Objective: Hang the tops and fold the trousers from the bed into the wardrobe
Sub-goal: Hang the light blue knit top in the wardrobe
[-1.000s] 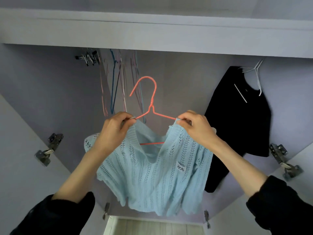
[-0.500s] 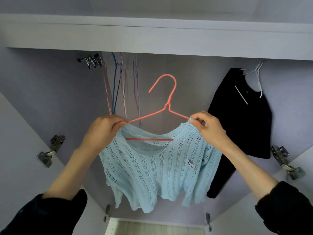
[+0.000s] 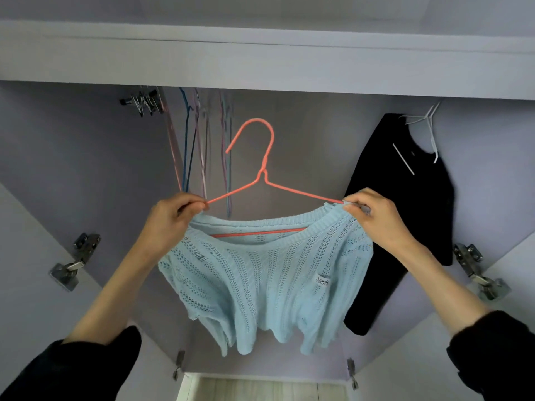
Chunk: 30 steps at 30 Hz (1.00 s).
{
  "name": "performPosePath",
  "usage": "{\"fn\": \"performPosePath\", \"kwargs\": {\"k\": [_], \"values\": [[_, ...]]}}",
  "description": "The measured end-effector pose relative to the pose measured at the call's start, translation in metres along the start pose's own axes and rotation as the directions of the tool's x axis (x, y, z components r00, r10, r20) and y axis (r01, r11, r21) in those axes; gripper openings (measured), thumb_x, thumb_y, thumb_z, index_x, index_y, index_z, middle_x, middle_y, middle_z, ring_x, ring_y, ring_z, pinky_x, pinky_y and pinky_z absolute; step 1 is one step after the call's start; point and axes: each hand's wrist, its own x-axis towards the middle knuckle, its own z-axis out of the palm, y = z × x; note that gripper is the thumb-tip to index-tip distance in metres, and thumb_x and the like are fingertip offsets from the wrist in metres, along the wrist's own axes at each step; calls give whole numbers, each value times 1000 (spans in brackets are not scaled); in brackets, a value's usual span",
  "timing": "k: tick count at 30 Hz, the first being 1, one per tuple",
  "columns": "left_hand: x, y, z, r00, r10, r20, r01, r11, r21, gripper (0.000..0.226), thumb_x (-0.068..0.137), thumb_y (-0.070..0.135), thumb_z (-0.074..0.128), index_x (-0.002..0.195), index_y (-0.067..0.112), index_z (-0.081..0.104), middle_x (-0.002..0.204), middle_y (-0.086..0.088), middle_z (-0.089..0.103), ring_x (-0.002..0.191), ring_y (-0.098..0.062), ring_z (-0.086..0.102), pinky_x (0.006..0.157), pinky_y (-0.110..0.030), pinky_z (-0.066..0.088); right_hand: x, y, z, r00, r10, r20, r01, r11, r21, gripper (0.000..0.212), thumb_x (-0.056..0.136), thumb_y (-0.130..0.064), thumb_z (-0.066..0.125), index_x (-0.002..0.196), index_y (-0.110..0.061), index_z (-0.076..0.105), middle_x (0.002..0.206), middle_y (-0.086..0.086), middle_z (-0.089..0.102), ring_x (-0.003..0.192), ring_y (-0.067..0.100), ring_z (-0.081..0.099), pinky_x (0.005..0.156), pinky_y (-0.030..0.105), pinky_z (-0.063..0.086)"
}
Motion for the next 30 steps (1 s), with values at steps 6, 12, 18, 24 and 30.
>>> {"fn": "performPosePath", "kwargs": {"k": [6, 12, 18, 24, 30], "values": [[0, 3, 5, 999, -4, 45, 4, 1000, -15, 33, 92, 5, 54, 74, 33, 57, 71, 35, 59, 65, 16, 52, 62, -1, 35, 1, -15, 2, 989, -119, 89, 130, 982, -136, 33, 81, -12, 71, 114, -10, 66, 97, -1, 58, 93, 12, 52, 87, 20, 37], [-6, 8, 28, 996, -2, 93, 8, 998, -64, 13, 89, 6, 59, 83, 15, 65, 77, 11, 62, 68, 10, 55, 64, -4, 37, -2, -42, 17, 969, -54, 241, 37, 996, 75, 13, 88, -16, 64, 77, -11, 68, 54, -5, 47, 53, 6, 38, 54, 17, 29], [-17, 7, 64, 974, -8, 227, 1, 999, 32, 25, 94, 20, 54, 115, 15, 66, 103, 8, 68, 103, -5, 60, 87, -13, 38, -26, -16, 7, 945, 103, 311, -147, 982, 119, 18, 87, -17, 65, 72, -27, 68, 78, 23, 63, 63, 15, 43, 63, 28, 32], [-21, 21, 84, 963, 17, 270, -24, 999, 21, 42, 98, 16, 42, 140, 20, 41, 137, 8, 49, 129, -11, 43, 100, -11, 26, -39, 10, -20, 939, 262, 222, -289, 952, 98, 11, 87, -14, 65, 83, -9, 74, 73, 21, 63, 54, 3, 41, 55, 18, 31], [-4, 52, 86, 959, 257, 122, -269, 958, 98, 42, 93, -6, 39, 130, 9, 51, 135, -6, 51, 126, -12, 44, 106, -16, 31, -27, 22, -29, 836, 541, 94, -541, 782, 309, 7, 86, -13, 65, 80, -14, 70, 62, -1, 55, 59, 8, 47, 51, 17, 35]]}}
